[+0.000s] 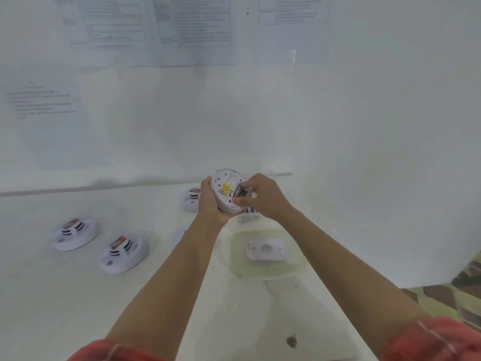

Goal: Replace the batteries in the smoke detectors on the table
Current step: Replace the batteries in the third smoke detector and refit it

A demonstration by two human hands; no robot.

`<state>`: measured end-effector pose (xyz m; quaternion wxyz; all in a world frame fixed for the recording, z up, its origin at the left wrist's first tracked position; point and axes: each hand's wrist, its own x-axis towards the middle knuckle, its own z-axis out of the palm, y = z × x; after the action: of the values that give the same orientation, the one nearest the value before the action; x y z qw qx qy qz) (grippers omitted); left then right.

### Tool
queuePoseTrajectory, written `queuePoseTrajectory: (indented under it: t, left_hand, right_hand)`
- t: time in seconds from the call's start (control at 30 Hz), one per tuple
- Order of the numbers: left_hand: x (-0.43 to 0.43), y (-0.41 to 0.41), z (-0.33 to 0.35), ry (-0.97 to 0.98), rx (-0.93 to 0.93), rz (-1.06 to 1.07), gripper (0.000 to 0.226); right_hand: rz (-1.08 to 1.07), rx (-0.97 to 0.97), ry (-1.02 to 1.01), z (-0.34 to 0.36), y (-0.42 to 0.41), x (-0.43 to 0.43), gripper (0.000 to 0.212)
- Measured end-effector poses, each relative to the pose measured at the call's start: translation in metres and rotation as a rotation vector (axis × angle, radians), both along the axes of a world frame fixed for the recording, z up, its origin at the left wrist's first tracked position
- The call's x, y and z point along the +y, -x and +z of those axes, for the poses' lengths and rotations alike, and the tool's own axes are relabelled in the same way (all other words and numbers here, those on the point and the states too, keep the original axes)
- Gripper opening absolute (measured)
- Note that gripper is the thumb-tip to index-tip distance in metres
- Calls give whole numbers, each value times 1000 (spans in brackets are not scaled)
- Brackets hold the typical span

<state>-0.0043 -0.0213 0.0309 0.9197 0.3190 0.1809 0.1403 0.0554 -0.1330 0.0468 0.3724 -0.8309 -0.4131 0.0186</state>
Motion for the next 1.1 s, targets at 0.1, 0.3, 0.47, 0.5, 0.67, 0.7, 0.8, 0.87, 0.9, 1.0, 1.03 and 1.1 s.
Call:
queuePoseTrajectory:
  t: [0.1, 0.3, 0.47, 0.5, 0.67, 0.7, 0.8, 0.87, 0.9, 1.0, 1.03, 1.1]
  left_hand:
    - [6, -29, 3, -17, 14, 26, 53]
    - [16, -64, 5, -38, 52, 66, 47]
    - [24, -77, 5, -21, 99, 109, 43]
    - [25, -79, 6, -20, 108, 115, 44]
    - [34, -84, 8, -18, 148, 113, 43]
    - [36, -85, 8, -15, 150, 118, 42]
    - [39, -86, 7, -3, 141, 120, 42]
    - [39, -85, 9, 8, 122, 108, 43]
    - [39, -85, 9, 14, 114, 103, 44]
    - [37, -84, 9, 12, 111, 73, 46]
    - [36, -84, 8, 12, 116, 70, 47]
    - [37, -85, 7, 21, 126, 74, 48]
  right_hand:
    - [21, -2, 6, 6, -32, 6, 37]
    - [140, -146, 177, 11, -73, 18, 39]
    - [165, -231, 248, 6, -80, 34, 35]
    - [156, -253, 242, 4, -81, 36, 33]
    - [144, -310, 234, -4, -88, 48, 30]
    - [150, -292, 230, -4, -89, 49, 30]
    - [189, -203, 180, -5, -92, 47, 30]
    - [211, -118, 111, -4, -95, 46, 30]
    - [204, -52, 68, -3, -98, 46, 31]
    - [161, 101, 56, -1, -107, 47, 44]
    - [153, 105, 92, -1, -109, 48, 46]
    - [143, 105, 120, -1, -110, 50, 44]
